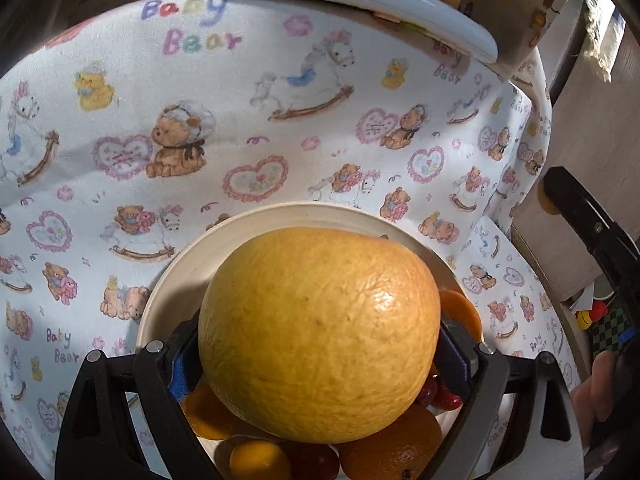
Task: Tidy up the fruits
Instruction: 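Lower the pear onto the plate and open the left tool, then lower the small brown fruit onto the plate and open the right tool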
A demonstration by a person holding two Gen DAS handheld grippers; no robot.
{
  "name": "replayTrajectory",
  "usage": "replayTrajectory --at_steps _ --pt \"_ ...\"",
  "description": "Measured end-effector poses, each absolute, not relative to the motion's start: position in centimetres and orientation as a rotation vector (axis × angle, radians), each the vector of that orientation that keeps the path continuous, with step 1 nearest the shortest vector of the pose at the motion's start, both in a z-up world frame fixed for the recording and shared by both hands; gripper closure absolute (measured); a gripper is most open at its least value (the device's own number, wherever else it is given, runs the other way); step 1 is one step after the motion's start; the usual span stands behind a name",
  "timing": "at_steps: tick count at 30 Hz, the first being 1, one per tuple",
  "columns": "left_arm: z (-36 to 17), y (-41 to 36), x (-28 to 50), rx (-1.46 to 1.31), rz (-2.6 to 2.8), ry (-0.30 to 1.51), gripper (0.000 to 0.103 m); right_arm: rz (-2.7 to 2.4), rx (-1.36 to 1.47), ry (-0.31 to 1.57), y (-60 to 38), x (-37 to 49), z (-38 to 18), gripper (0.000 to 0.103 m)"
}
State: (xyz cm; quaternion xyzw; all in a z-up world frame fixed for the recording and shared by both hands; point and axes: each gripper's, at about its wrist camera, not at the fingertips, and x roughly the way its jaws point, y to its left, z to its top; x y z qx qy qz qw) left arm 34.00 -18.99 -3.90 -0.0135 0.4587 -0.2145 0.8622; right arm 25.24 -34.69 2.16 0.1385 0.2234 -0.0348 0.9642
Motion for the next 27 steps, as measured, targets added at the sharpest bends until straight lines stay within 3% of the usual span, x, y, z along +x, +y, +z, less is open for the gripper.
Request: replayTrajectory --at_steps 7,19,27 --pt "-3.4 -18.2 33.3 -0.012 -0.486 0.955 0.010 -0.063 0.265 0.462 -34.2 25.4 2.0 0.078" --pt "3.5 -13.6 28.2 0.040 -0.459 0.644 0.004 -0.039 0.257 0.483 -33.5 25.2 2.2 0.078" --pt "4.6 -7.9 22.1 0.056 -0.336 0.492 0.001 0.058 0.248 0.557 -29.9 23.3 5.6 0.078"
